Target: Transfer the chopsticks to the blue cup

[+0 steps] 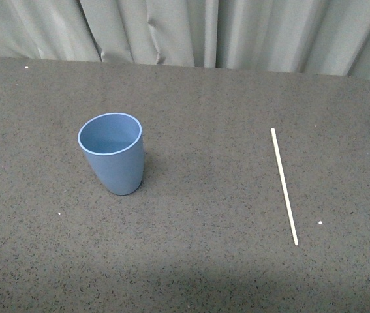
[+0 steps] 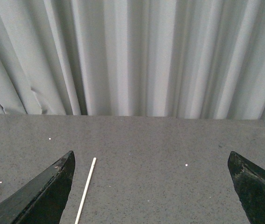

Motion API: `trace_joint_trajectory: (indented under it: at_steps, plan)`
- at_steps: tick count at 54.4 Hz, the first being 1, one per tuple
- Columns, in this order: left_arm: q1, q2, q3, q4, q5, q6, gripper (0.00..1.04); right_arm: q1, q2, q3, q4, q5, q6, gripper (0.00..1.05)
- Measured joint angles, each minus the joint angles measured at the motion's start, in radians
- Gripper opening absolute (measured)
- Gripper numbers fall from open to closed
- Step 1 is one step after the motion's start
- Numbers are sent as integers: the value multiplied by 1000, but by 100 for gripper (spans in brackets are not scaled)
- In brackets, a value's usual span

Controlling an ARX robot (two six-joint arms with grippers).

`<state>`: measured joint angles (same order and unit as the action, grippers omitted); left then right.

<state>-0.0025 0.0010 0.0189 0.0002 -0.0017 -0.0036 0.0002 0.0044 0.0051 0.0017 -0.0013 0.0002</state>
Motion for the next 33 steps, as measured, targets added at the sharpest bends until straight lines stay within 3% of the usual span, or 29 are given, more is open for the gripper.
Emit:
trace_joint_trajectory:
  at_steps: [13, 18, 20, 33]
  plan:
    - [0, 0, 0, 0, 0, 0, 98, 0, 0, 0, 0, 0, 0, 95]
    - [0, 0, 0, 0, 0, 0, 98, 69, 97, 43, -93, 211, -98, 95]
    - [0, 0, 0, 0, -1, 0, 98, 84, 156, 52, -83, 233, -124, 95]
    - [0, 0, 0, 0, -1, 0, 98, 121, 920, 237, 184, 96, -86, 95]
